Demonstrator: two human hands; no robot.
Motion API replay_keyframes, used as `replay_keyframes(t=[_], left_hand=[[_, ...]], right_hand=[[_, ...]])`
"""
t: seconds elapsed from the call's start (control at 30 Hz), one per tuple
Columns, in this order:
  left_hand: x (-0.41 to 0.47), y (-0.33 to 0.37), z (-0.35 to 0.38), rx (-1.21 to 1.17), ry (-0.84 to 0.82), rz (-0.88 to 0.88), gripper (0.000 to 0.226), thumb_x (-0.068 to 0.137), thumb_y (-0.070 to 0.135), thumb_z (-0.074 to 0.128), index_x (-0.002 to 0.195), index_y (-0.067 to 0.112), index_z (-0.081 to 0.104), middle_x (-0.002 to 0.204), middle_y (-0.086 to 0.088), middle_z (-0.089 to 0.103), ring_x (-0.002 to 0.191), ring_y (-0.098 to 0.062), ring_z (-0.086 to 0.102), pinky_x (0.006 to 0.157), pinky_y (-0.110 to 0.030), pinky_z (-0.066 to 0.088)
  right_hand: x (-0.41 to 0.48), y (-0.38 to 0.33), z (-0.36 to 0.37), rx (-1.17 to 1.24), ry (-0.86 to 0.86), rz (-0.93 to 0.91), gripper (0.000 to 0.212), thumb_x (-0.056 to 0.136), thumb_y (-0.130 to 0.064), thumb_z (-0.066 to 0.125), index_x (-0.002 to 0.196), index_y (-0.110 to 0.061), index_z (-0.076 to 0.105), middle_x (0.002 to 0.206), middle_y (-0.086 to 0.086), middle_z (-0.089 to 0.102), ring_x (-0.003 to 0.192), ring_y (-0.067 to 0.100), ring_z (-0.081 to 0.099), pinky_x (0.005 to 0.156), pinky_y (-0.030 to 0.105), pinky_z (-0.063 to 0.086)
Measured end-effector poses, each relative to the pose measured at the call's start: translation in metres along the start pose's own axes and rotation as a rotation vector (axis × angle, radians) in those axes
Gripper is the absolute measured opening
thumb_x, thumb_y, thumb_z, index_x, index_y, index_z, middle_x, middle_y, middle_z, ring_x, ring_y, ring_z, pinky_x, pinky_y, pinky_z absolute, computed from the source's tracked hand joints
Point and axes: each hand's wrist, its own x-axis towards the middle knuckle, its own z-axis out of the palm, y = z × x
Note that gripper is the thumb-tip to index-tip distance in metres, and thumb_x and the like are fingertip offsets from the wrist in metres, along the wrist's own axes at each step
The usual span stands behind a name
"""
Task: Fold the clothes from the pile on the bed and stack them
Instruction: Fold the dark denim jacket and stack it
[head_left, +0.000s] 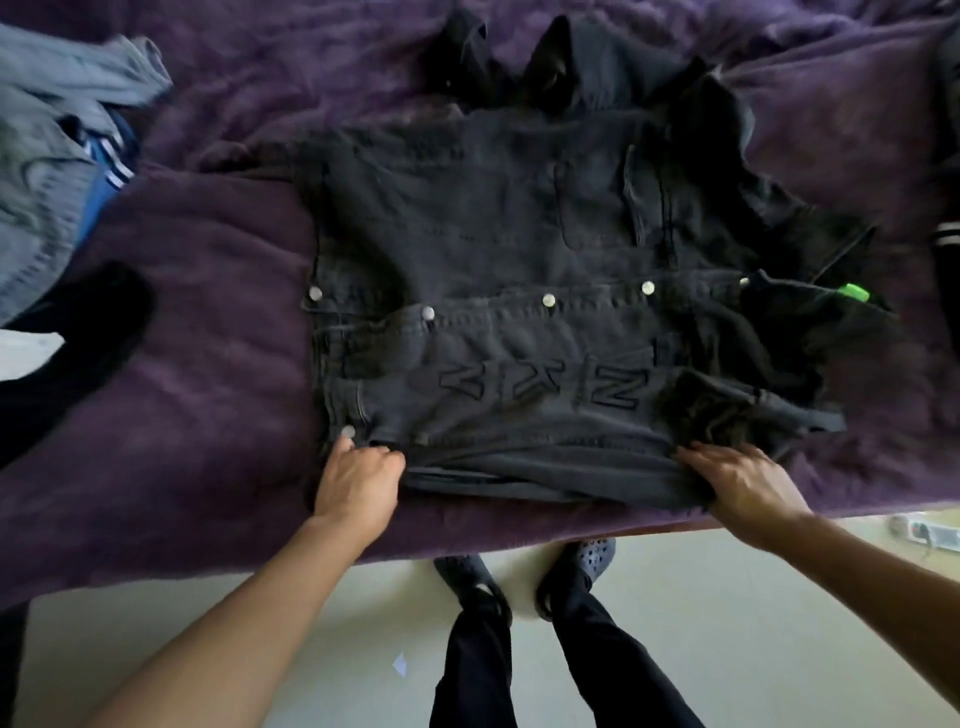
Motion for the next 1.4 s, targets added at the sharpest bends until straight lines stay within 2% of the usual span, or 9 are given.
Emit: replay_keyframes(t=[0.17, 0.3, 0.4, 0.53, 0.8, 0.9, 1.03, 1.17, 1.4], left_hand=[[-0.004, -0.037, -0.040, -0.262, -0.078, 0.085, 0.035, 0.079, 0.004, 0.049, 0.103, 0.022, 0.068, 0.100, -0.004, 0.068, 0.099, -0.026, 0.061, 0.083, -0.030, 0.040], [0.018, -0.088, -0.095, -0.681, -0.242, 0.081, 0.027, 0.079, 0.004, 0.054, 0.083, 0.026, 0.069, 0.082, 0.009, 0.069, 0.080, -0.014, 0.063, 0.063, -0.014, 0.044], [0.048, -0.117, -0.136, -0.850, -0.313, 0.021, 0.020, 0.070, 0.006, 0.056, 0.070, 0.022, 0.068, 0.063, 0.006, 0.065, 0.062, -0.011, 0.056, 0.058, -0.025, 0.040], [0.117, -0.139, -0.184, -0.898, -0.227, -0.075, 0.023, 0.068, -0.004, 0.056, 0.066, 0.017, 0.064, 0.072, -0.003, 0.061, 0.073, -0.018, 0.052, 0.064, -0.027, 0.036], [0.267, -0.156, -0.251, -0.742, 0.032, -0.310, 0.019, 0.066, -0.004, 0.062, 0.070, 0.015, 0.064, 0.069, -0.006, 0.058, 0.067, -0.020, 0.048, 0.056, -0.022, 0.034], [0.310, -0.160, -0.248, -0.655, 0.108, -0.408, 0.006, 0.073, 0.008, 0.065, 0.078, 0.011, 0.066, 0.087, -0.015, 0.065, 0.076, -0.028, 0.056, 0.066, -0.026, 0.042], [0.336, -0.150, -0.224, -0.313, 0.247, -0.632, 0.041, 0.079, 0.023, 0.071, 0.117, 0.014, 0.057, 0.128, -0.022, 0.050, 0.119, -0.041, 0.045, 0.099, -0.049, 0.036], [0.334, -0.117, -0.195, -0.082, 0.577, -0.236, 0.039, 0.084, 0.023, 0.063, 0.121, 0.012, 0.055, 0.137, -0.022, 0.041, 0.126, -0.041, 0.036, 0.099, -0.056, 0.029], [0.350, -0.104, -0.135, -0.161, 0.067, -0.319, 0.068, 0.092, 0.064, 0.008, 0.152, 0.032, 0.003, 0.161, -0.010, 0.005, 0.148, -0.027, 0.000, 0.117, -0.053, 0.002]], right_hand=[[0.008, 0.008, -0.055, 0.098, -0.179, 0.104, 0.054, 0.083, -0.018, 0.051, 0.132, -0.041, 0.051, 0.132, -0.005, 0.059, 0.122, 0.018, 0.054, 0.098, 0.027, 0.042], [0.038, 0.037, -0.121, 0.417, -0.151, 0.142, 0.032, 0.084, -0.004, 0.061, 0.113, -0.016, 0.070, 0.105, 0.005, 0.072, 0.091, 0.013, 0.063, 0.085, 0.026, 0.046], [0.069, 0.059, -0.173, 0.688, -0.071, 0.138, 0.010, 0.083, -0.006, 0.072, 0.092, -0.007, 0.074, 0.088, 0.013, 0.074, 0.072, 0.011, 0.060, 0.074, 0.027, 0.051], [0.128, 0.076, -0.227, 0.865, 0.004, 0.162, 0.004, 0.079, -0.024, 0.077, 0.076, -0.021, 0.076, 0.078, -0.002, 0.074, 0.074, 0.014, 0.067, 0.077, 0.032, 0.052], [0.285, 0.109, -0.271, 0.843, 0.115, 0.220, 0.027, 0.079, -0.027, 0.078, 0.099, -0.010, 0.072, 0.098, 0.013, 0.069, 0.082, 0.025, 0.064, 0.083, 0.033, 0.052], [0.337, 0.116, -0.278, 0.740, 0.126, 0.228, 0.038, 0.080, -0.035, 0.076, 0.109, -0.011, 0.070, 0.108, 0.015, 0.065, 0.097, 0.028, 0.061, 0.089, 0.034, 0.049], [0.369, 0.104, -0.267, 0.392, 0.453, 0.280, 0.039, 0.087, -0.031, 0.062, 0.124, -0.019, 0.057, 0.124, 0.016, 0.059, 0.112, 0.037, 0.054, 0.091, 0.044, 0.044], [0.357, 0.062, -0.236, 0.190, 0.814, -0.169, 0.044, 0.091, -0.035, 0.050, 0.132, -0.021, 0.051, 0.144, 0.013, 0.044, 0.129, 0.035, 0.042, 0.095, 0.046, 0.038], [0.387, 0.069, -0.186, 0.012, 0.267, -0.123, 0.072, 0.091, -0.065, 0.021, 0.153, -0.029, 0.010, 0.160, 0.004, 0.015, 0.148, 0.019, 0.008, 0.118, 0.045, 0.006]])
